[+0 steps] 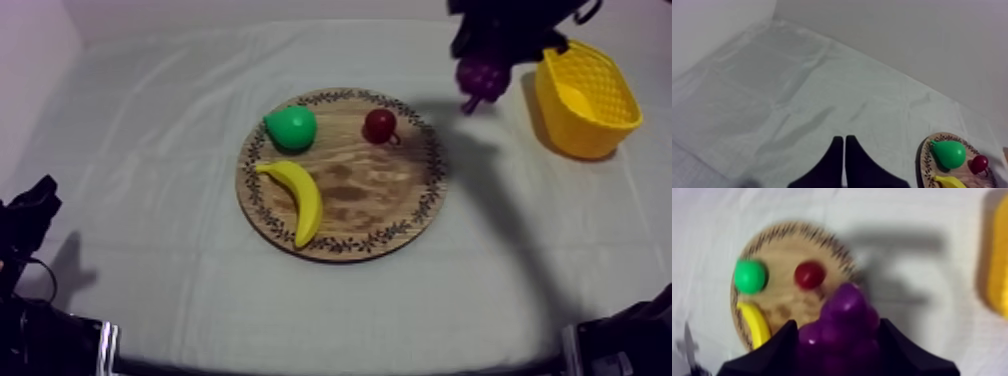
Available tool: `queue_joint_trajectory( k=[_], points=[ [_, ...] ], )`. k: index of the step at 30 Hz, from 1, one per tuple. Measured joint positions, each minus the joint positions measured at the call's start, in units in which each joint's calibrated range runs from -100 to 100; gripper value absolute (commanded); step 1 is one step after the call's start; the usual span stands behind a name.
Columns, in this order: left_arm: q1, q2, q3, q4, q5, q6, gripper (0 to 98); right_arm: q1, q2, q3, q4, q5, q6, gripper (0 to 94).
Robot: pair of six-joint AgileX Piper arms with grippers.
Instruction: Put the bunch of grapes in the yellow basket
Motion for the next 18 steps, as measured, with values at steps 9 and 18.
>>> queue_joint_trajectory(
  k=[9,18],
  points=[
    [0.0,0.0,0.0,0.0,0.0,0.0,0.1,11.8,4.7,-9.1,0.9,1.4,3.0,30.9],
    [0.0,0.0,0.0,0.0,0.0,0.0,0.1,20.3,16.0,-20.7,2.9,1.2,3.0,31.6]
  ],
)
